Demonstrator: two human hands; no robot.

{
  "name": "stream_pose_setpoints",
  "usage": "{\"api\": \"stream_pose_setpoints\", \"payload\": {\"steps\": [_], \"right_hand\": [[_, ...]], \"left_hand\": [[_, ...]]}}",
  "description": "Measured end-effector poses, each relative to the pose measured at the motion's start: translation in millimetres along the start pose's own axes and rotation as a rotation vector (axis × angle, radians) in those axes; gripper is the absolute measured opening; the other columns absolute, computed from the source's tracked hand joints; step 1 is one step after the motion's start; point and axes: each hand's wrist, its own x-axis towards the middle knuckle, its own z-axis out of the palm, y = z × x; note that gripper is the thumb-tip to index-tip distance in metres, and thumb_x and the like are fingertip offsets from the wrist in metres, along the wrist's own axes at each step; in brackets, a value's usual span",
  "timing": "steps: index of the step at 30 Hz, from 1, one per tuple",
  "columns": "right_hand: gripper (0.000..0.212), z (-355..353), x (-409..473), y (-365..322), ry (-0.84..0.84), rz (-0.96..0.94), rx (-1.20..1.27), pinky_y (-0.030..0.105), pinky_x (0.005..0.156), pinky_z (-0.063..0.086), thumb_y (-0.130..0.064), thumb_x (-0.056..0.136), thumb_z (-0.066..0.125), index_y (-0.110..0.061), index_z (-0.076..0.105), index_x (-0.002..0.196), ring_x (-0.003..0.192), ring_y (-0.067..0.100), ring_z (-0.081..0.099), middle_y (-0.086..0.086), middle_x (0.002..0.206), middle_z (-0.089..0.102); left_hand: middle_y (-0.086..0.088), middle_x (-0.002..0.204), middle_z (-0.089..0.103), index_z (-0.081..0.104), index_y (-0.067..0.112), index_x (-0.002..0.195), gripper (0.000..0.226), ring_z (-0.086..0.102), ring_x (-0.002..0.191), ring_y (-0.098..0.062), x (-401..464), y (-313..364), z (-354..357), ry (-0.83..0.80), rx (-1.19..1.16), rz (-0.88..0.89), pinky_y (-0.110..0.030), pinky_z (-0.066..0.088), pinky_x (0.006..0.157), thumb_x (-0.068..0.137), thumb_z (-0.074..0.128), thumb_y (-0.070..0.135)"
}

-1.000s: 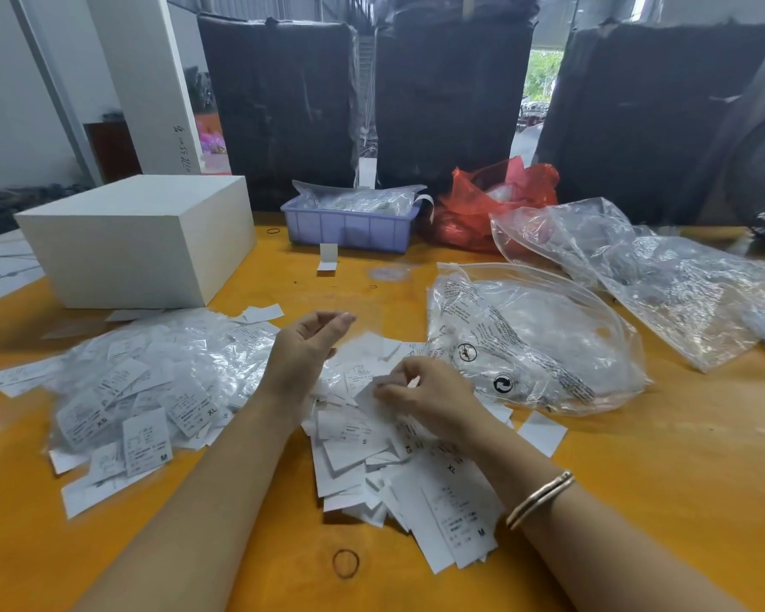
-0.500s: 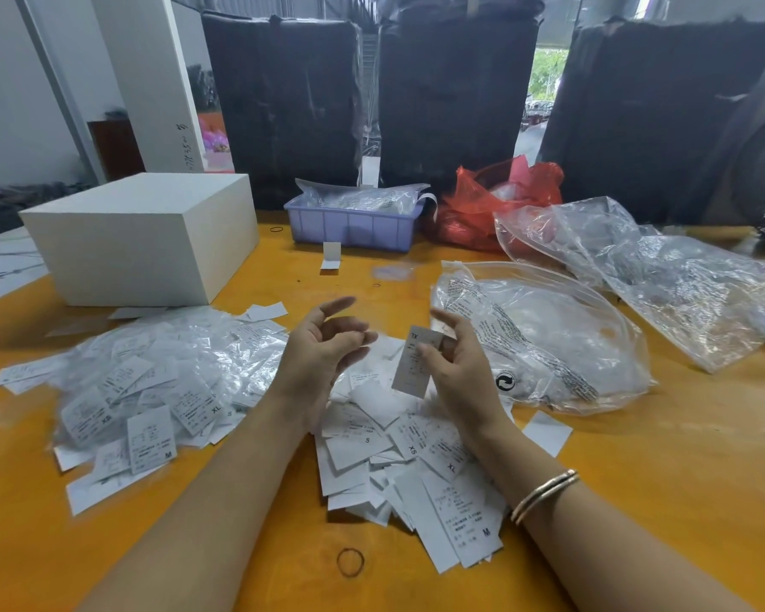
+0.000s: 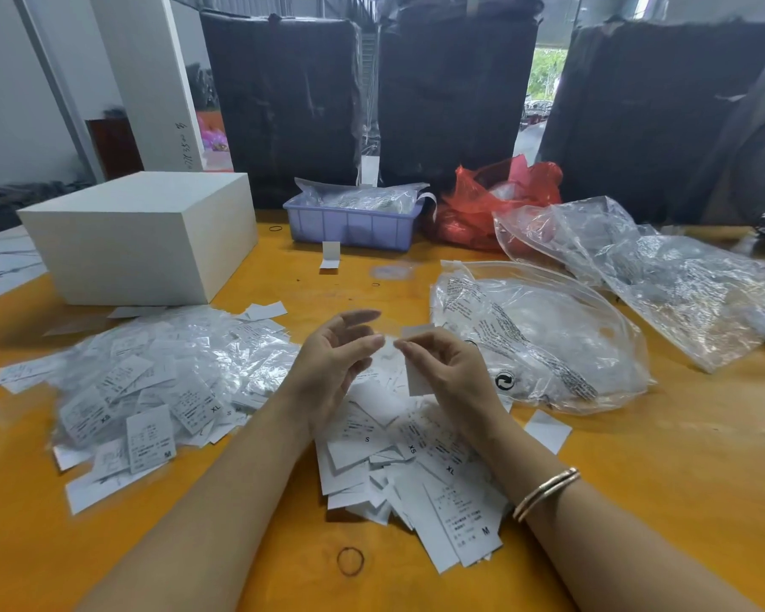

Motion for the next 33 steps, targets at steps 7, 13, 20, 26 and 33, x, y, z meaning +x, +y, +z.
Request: {"api": "stream_pose_setpoints", "payload": {"steps": [7,13,20,26,33], "right_hand": [[0.004,3.6,-0.2,1.1,0.039,-0.038,-0.070,0.016,0.062,0.042,-0.011,0.088,0.062,-0.012,0.063,0.084,0.064,0.000,0.054,-0.003,0.076,0.060],[0.046,2.8,-2.2,-2.9,0.101,-0.037,0.158,0.022,0.060,0.049,0.006,0.089,0.052,-0.031,0.045,0.114,0.061,0.008,0.060,0.008,0.092,0.055],[0.010,5.4,-3.7,-2.2,0.146,0.016,0.232,0.019,0.050,0.043,-0.014,0.090,0.059,-0.007,0.063,0.084,0.052,0.011,0.056,-0.006,0.063,0.062],[0.011,8.5,-4.1,-2.4,0.142,0.066,0.162,0.021,0.047,0.040,-0.013,0.090,0.059,-0.011,0.064,0.081,0.046,0.010,0.055,-0.003,0.061,0.061],[0.013,8.1,-2.9,-1.8,0.098,0.062,0.114,0.015,0.045,0.040,-0.008,0.089,0.061,-0.009,0.064,0.076,0.043,0.008,0.053,0.003,0.061,0.059]], "left_hand": [[0.001,0.069,0.068,0.076,0.018,0.072,0.013,0.062,0.067,-0.006,-0.2,-2.8,2.1,-0.001,0.045,-0.083,-0.015,0.047,0.058,0.062,0.076,0.026],[0.003,0.062,0.066,0.070,0.013,0.076,0.021,0.062,0.058,-0.004,1.7,0.6,1.3,0.150,-0.037,-0.027,-0.014,0.049,0.054,0.063,0.074,0.028],[0.006,0.061,0.065,0.067,0.013,0.080,0.027,0.062,0.060,-0.003,1.1,1.3,0.8,0.213,-0.064,0.012,-0.013,0.049,0.057,0.063,0.073,0.032],[0.006,0.062,0.065,0.067,0.015,0.079,0.028,0.062,0.062,-0.003,1.1,0.3,1.1,0.216,-0.039,0.029,-0.013,0.049,0.058,0.061,0.074,0.036],[0.007,0.062,0.064,0.066,0.016,0.079,0.025,0.061,0.061,-0.003,1.4,-0.1,1.2,0.208,-0.031,0.012,-0.018,0.046,0.062,0.064,0.072,0.034]]}}
